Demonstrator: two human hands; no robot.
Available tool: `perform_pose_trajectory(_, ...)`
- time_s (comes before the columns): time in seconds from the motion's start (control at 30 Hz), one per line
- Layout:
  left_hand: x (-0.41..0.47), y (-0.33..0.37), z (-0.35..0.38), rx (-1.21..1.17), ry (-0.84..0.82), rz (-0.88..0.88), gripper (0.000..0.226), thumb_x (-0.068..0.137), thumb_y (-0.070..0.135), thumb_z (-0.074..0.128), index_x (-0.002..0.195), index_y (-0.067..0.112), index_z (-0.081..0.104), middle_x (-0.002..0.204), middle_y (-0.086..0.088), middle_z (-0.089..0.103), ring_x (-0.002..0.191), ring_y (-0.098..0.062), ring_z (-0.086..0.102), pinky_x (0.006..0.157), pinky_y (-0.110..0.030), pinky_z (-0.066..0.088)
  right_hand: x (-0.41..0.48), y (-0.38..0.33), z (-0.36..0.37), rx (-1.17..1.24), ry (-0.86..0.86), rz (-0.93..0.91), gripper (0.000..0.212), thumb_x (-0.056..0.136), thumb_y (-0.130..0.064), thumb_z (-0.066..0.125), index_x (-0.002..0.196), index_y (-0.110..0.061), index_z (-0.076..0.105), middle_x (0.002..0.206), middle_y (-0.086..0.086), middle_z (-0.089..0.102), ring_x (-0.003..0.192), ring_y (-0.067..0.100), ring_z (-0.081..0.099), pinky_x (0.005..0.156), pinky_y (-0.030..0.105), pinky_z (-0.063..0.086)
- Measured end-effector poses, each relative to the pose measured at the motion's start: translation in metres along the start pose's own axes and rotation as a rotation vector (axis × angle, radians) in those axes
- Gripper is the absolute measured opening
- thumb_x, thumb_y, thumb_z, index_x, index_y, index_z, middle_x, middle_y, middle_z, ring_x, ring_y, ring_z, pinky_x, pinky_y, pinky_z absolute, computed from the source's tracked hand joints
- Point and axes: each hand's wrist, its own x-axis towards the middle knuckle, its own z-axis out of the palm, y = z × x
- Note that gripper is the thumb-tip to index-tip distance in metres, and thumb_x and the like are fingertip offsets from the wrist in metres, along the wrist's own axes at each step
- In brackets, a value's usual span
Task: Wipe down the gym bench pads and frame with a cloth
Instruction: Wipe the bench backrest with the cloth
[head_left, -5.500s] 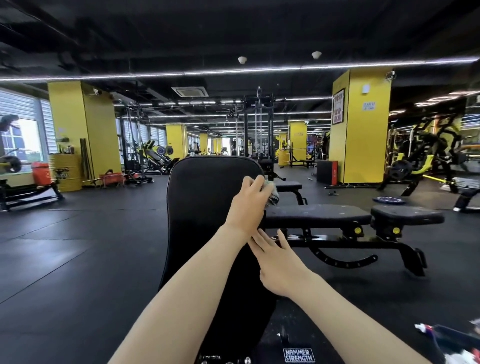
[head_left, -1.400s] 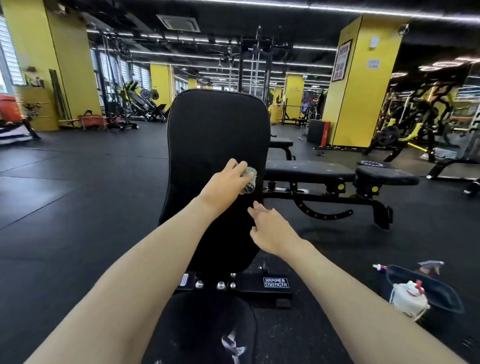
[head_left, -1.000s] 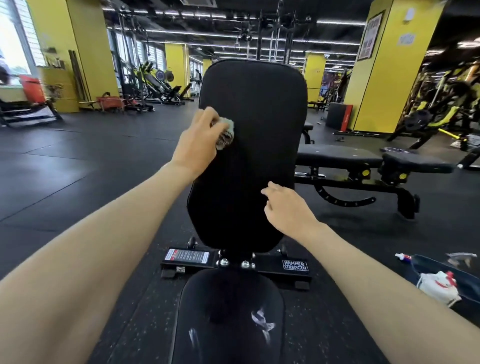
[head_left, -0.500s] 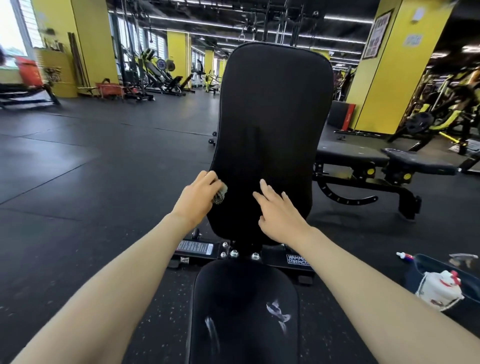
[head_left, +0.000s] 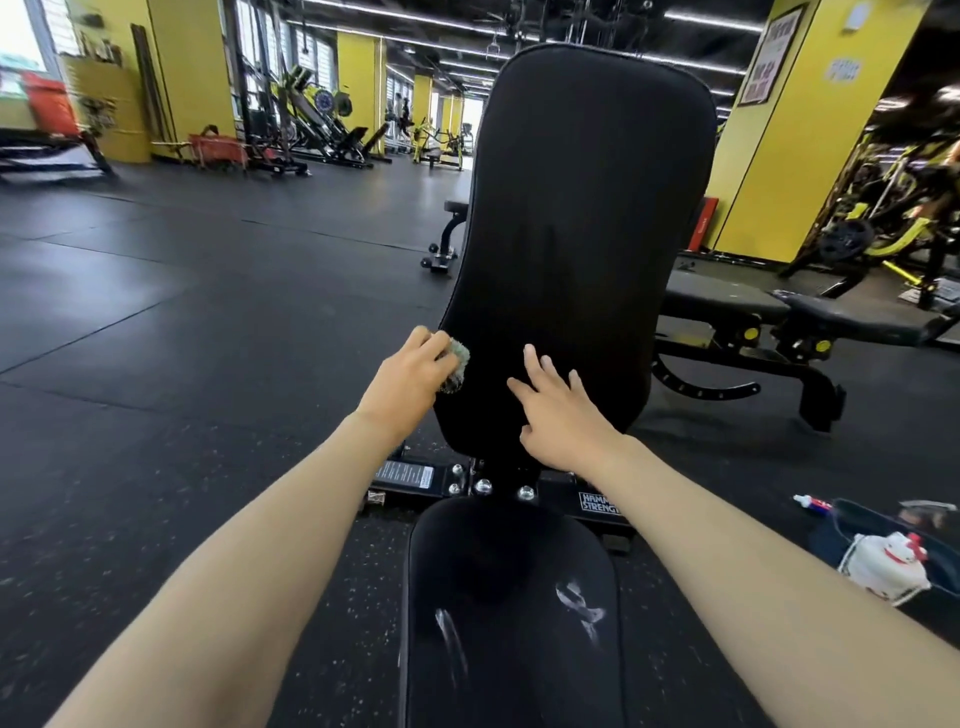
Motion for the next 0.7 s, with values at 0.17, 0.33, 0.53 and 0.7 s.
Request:
perform_pose_trajectory(0.17, -0.052, 0.007, 0.02, -0.049, -0.241, -0.148, 0.039, 0.071, -0.016, 0.063, 0.102, 0.007, 0.063, 0.105, -0.005, 0.05, 0.096, -0.02, 0.039, 0.053, -0.031, 0.042, -0.007, -0.001, 0.015, 0.012, 0.047, -0.025, 0.061, 0.096, -0.01, 0.045, 0.152, -0.009, 0.02, 0.16, 0.012, -0.015, 0.149, 0.027, -0.008, 0.121, 0.047, 0.003)
perform_pose_trajectory(0.33, -0.039, 0.018, 0.008, -0.255, 0.12, -0.406, 0.037, 0.067, -0.02, 0.056, 0.096, 0.002, 0.06, 0.1, -0.011, 0.051, 0.093, -0.019, 0.037, 0.046, -0.034, 0.039, -0.018, -0.005, 0.042, -0.017, 0.117, 0.006, 0.069, 0.093, -0.008, 0.047, 0.153, -0.009, 0.011, 0.158, 0.013, -0.021, 0.148, 0.027, -0.011, 0.12, 0.045, 0.002)
perform_pose_trajectory(0.53, -0.012, 0.044, 0.023, -0.242, 0.177, -0.601, 0.042, 0.067, -0.026, 0.046, 0.098, 0.001, 0.053, 0.103, -0.015, 0.048, 0.091, -0.029, 0.04, 0.062, -0.031, 0.039, -0.026, 0.008, 0.06, -0.046, 0.204, 0.124, 0.078, 0.092, -0.011, 0.049, 0.153, -0.004, 0.001, 0.159, 0.016, -0.017, 0.148, 0.029, -0.013, 0.12, 0.047, -0.003)
perform_pose_trajectory(0.7, -0.02, 0.048, 0.027, -0.111, 0.094, -0.507, 0.043, 0.063, -0.028, 0.046, 0.095, 0.002, 0.052, 0.101, -0.015, 0.048, 0.092, -0.031, 0.038, 0.056, -0.03, 0.035, -0.034, 0.026, 0.075, -0.065, 0.193, 0.19, 0.08, 0.093, -0.013, 0.049, 0.153, -0.005, -0.003, 0.158, 0.011, -0.024, 0.147, 0.027, -0.017, 0.117, 0.049, -0.007)
